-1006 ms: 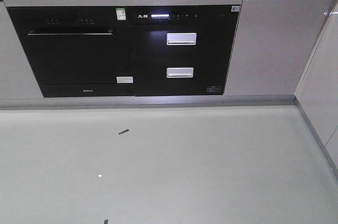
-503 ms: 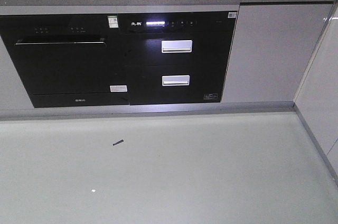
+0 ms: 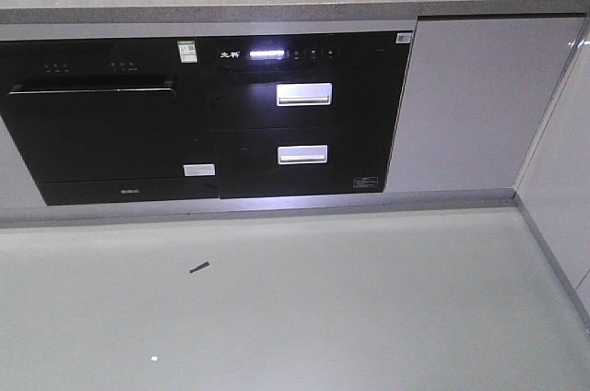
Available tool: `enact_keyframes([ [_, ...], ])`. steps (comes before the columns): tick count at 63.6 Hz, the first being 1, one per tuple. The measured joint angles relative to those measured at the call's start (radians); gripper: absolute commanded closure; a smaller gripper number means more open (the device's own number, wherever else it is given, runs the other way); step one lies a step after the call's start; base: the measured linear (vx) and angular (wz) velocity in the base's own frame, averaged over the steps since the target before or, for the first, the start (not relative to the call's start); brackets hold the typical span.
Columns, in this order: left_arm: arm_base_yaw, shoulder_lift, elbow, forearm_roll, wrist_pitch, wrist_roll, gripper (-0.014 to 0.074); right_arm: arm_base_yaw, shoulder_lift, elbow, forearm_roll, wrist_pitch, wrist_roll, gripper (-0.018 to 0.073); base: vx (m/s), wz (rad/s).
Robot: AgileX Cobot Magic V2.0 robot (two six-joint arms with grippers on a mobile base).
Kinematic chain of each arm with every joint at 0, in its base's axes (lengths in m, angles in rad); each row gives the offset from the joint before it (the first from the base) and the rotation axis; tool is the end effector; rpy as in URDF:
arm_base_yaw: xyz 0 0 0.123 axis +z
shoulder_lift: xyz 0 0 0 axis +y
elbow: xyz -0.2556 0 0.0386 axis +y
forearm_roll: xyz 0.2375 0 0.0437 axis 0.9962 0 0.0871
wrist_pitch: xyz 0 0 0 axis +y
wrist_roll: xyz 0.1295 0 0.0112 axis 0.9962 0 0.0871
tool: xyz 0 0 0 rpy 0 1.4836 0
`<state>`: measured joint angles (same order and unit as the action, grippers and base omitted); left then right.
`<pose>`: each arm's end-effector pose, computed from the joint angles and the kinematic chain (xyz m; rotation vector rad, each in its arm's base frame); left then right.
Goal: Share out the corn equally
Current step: 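Drive the base toward the counter with the pot and plates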
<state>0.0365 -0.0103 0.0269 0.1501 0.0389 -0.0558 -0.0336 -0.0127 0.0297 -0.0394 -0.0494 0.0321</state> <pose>0.1120 0.0049 0.2028 0.0398 1.5391 0.1083 0.1112 -0.0035 0.2134 0.0175 1.4512 -0.0320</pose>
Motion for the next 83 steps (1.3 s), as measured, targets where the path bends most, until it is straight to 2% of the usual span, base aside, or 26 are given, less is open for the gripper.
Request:
enact_keyframes([
  [83,0.0,0.0,0.0,0.0,0.0,0.0,0.0603,0.0,0.0,0.0,0.0,0.0,0.0,0.0564,0.1,-0.01],
])
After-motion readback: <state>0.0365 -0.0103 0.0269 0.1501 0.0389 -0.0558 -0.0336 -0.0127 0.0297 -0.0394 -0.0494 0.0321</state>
